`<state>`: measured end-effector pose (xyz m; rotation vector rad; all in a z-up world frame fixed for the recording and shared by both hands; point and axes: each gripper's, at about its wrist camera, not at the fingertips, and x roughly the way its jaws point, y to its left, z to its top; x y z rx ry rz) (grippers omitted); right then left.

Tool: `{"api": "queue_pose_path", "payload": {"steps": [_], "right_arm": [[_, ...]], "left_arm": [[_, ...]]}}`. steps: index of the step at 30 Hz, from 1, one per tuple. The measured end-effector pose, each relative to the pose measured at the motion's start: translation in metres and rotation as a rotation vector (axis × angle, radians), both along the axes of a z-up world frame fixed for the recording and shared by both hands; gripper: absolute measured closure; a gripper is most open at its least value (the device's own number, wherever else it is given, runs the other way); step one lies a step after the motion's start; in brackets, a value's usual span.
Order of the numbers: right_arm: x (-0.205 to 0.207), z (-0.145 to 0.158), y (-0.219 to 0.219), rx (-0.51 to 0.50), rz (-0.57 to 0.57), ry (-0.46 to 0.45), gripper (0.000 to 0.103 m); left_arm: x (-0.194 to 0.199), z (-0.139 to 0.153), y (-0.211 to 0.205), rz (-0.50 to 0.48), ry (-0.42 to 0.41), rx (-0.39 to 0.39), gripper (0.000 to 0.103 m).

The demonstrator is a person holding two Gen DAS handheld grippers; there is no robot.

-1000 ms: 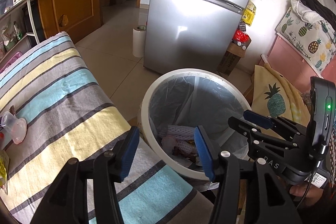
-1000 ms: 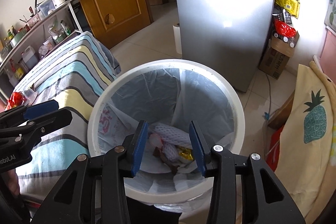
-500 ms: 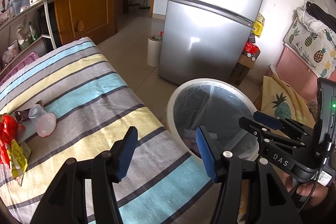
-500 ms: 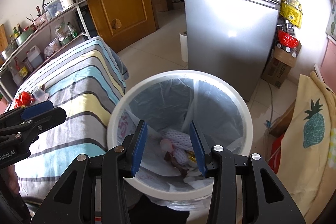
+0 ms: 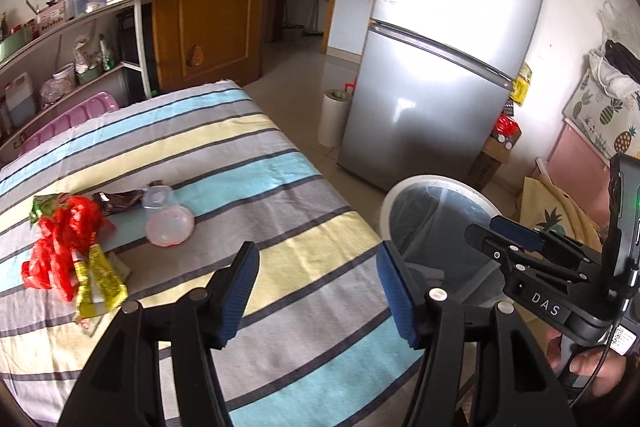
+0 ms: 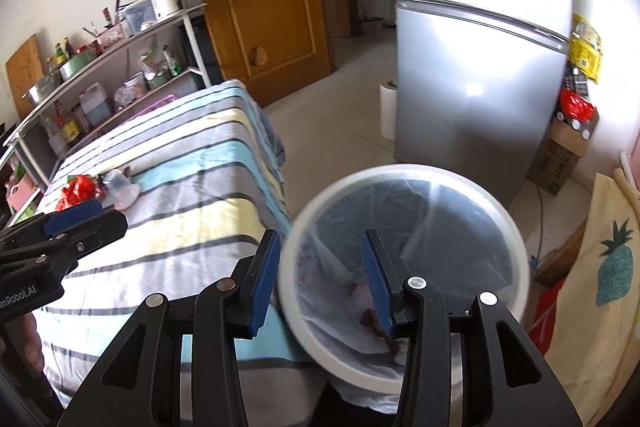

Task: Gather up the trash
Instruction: 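Move both tools back over the table toward the red bag and pink cup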

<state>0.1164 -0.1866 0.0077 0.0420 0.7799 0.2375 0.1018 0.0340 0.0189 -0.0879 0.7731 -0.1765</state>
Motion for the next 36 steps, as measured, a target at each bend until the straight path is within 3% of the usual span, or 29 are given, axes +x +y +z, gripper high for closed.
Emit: {"api": "queue_pose_path", "payload": {"steps": [17, 21, 26, 36], "right_arm": [[0.008, 0.003, 0.083, 0.025, 0.166, -0.021, 0.059], [0.012, 0.001, 0.107, 0.025, 0.21, -0.014, 0.051], [0.017, -0.001, 0.138, 0.014, 0.267, -0.012, 0.05], [0.034, -0.005, 0.189, 0.0, 0.358, 0.009, 0.049]], "left_arm": [[-0.024, 0.002, 0.107, 0.262, -0.037, -0.017, 0.037], [-0.03, 0.003, 0.137, 0.325, -0.047, -0.012, 0.034], [-0.033, -0.002, 0.17, 0.39, -0.031, -0.007, 0.034], [-0.028, -0.013, 0.211, 0.397, 0.005, -0.033, 0.029]]}}
